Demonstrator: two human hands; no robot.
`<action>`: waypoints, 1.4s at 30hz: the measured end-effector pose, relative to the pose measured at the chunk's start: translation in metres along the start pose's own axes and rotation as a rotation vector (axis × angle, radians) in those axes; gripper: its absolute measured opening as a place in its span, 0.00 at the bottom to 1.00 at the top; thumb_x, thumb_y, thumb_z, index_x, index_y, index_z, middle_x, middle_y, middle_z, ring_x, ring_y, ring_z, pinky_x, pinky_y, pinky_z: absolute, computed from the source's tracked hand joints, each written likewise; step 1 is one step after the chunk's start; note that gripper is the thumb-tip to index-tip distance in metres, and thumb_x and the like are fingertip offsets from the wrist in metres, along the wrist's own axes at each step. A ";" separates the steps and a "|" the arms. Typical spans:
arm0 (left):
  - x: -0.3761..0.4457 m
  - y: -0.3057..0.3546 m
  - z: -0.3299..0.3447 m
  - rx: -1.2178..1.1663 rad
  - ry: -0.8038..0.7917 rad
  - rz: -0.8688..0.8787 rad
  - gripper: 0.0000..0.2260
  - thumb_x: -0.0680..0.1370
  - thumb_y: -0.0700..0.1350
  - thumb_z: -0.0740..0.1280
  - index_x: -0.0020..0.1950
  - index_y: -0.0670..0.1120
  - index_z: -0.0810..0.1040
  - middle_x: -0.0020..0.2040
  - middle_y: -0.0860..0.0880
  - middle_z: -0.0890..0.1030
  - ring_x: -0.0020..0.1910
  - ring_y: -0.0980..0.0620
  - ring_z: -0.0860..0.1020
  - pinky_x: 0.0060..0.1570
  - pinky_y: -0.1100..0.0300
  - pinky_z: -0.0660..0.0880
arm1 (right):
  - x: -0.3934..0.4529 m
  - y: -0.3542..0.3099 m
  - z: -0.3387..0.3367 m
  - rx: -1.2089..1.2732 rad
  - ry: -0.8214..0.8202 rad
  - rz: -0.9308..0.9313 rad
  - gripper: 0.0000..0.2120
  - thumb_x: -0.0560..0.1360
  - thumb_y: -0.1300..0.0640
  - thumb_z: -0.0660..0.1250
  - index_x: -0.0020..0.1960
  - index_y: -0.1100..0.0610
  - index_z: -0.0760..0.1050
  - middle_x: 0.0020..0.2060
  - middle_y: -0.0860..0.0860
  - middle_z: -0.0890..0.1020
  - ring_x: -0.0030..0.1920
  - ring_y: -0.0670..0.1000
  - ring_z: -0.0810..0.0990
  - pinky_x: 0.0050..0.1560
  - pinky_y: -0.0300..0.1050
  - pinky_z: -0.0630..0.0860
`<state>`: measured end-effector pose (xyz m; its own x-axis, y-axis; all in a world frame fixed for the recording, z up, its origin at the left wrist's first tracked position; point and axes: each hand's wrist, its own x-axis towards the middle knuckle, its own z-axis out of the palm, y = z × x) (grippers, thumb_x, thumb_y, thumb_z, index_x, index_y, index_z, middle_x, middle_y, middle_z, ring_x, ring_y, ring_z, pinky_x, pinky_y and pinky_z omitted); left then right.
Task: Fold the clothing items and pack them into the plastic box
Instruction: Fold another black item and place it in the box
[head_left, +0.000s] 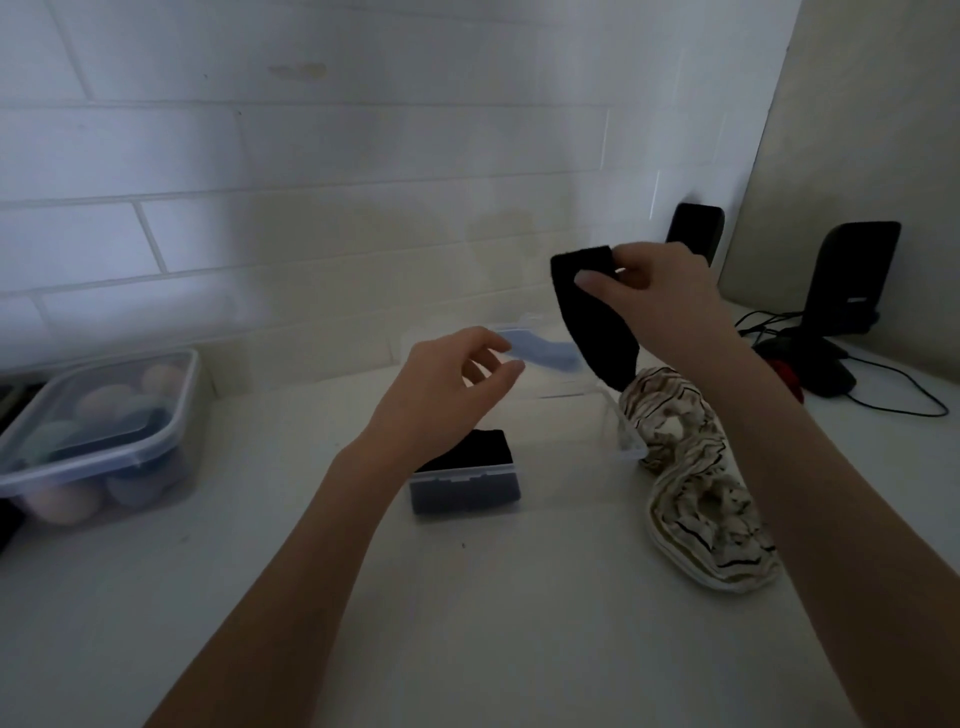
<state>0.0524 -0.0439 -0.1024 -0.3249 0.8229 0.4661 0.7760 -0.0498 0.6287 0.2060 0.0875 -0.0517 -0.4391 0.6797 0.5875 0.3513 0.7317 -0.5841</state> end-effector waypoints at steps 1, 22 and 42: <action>0.000 0.000 0.001 -0.022 -0.001 -0.003 0.11 0.75 0.52 0.66 0.55 0.51 0.78 0.43 0.59 0.79 0.43 0.63 0.78 0.41 0.70 0.72 | 0.000 -0.002 0.000 -0.027 -0.001 -0.018 0.08 0.75 0.49 0.66 0.42 0.53 0.77 0.28 0.43 0.75 0.28 0.39 0.73 0.28 0.34 0.67; 0.001 0.014 -0.007 -0.620 -0.089 -0.232 0.07 0.75 0.36 0.67 0.48 0.37 0.71 0.43 0.43 0.85 0.39 0.49 0.85 0.41 0.55 0.82 | -0.015 -0.032 0.019 0.716 -0.324 0.233 0.13 0.75 0.55 0.67 0.59 0.58 0.74 0.40 0.52 0.84 0.34 0.46 0.84 0.33 0.39 0.80; -0.005 0.016 -0.006 -0.820 -0.310 -0.255 0.08 0.78 0.42 0.64 0.50 0.39 0.79 0.38 0.45 0.84 0.40 0.47 0.83 0.41 0.59 0.79 | -0.023 -0.026 0.034 0.611 -0.478 0.137 0.03 0.74 0.56 0.68 0.47 0.55 0.79 0.24 0.47 0.77 0.29 0.48 0.72 0.38 0.39 0.72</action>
<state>0.0628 -0.0519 -0.0908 -0.1819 0.9735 0.1387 0.0345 -0.1347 0.9903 0.1790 0.0506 -0.0691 -0.7814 0.5652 0.2645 -0.0281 0.3916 -0.9197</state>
